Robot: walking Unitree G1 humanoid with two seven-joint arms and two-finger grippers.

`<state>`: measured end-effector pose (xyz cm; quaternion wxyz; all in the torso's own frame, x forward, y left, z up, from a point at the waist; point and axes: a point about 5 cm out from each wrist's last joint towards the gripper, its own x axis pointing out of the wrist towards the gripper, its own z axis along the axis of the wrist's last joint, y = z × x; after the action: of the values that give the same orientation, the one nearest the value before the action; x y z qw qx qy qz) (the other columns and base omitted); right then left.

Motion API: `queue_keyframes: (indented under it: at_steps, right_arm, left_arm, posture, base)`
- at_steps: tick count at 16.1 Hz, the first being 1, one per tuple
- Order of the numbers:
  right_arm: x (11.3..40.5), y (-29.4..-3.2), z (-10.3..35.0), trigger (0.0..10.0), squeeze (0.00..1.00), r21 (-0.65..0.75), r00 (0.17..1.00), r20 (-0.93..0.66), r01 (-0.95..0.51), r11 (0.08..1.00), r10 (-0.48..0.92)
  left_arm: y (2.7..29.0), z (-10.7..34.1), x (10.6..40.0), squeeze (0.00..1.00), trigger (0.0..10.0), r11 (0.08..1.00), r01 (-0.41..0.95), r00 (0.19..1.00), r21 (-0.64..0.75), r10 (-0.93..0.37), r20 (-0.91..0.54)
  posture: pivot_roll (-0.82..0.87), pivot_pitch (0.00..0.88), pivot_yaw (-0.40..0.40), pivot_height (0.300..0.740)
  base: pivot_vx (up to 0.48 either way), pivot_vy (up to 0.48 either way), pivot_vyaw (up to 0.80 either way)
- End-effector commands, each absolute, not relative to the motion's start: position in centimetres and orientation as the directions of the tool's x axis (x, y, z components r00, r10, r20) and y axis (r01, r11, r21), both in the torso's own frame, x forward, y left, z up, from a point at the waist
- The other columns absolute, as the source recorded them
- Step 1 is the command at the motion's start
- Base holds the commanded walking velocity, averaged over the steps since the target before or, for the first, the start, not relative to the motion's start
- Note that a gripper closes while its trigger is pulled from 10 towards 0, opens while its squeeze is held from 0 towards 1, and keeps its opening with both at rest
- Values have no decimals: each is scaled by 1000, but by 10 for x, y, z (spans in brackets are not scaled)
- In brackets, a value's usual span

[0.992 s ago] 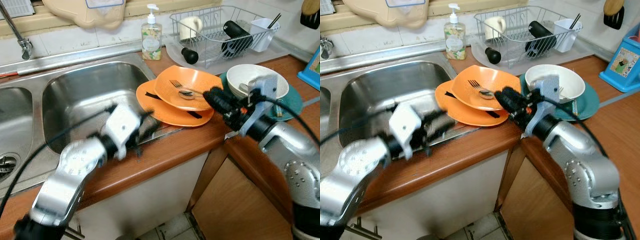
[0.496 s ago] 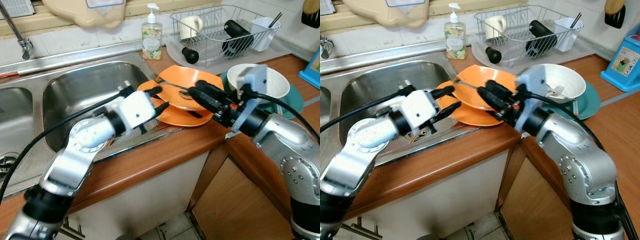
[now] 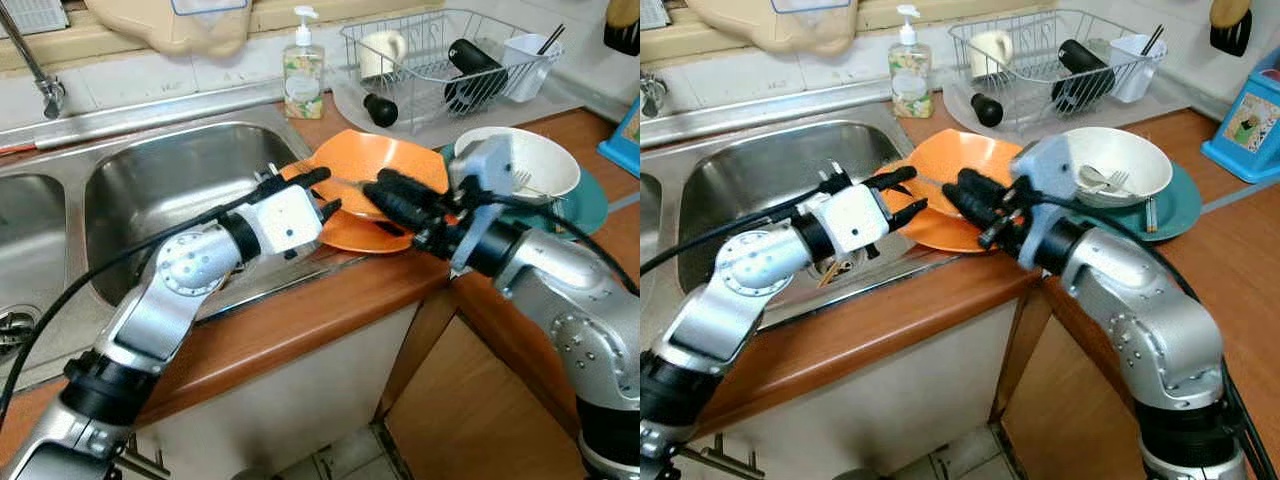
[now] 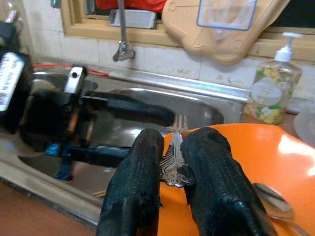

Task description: Kitchen organization

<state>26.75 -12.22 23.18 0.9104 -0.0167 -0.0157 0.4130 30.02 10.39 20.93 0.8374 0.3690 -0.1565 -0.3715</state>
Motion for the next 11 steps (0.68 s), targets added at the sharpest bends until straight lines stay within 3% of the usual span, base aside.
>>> queue_keyframes:
  at_steps: [1,4,5,6,11]
  right_arm:
    - [266,-118,239,4196,0,-73,641,27,-764,641,767]
    - [265,-115,242,4196,0,-72,628,39,-774,629,777]
    - [264,-114,242,4314,0,-76,617,34,-783,618,786]
    - [263,-113,242,4392,0,-78,613,31,-786,613,789]
    - [261,-111,242,4902,0,-77,596,19,-800,595,803]
  left_arm:
    - [102,214,303,0,10000,437,484,673,758,-739,-4]
    - [102,210,307,0,10000,407,465,681,786,-732,-25]
    - [103,210,310,0,2627,409,449,695,794,-719,-23]
    - [104,210,311,0,0,408,443,699,798,-715,-23]
    - [105,208,315,0,0,398,417,712,817,-701,-22]
  posture:
    - [-56,0,53,740]
    - [-56,0,53,740]
    - [-57,0,52,740]
    - [-58,0,52,740]
    - [-60,0,50,740]
  base:
    - [0,0,0]
    - [0,0,0]
    - [0,0,0]
    - [0,0,0]
    - [0,0,0]
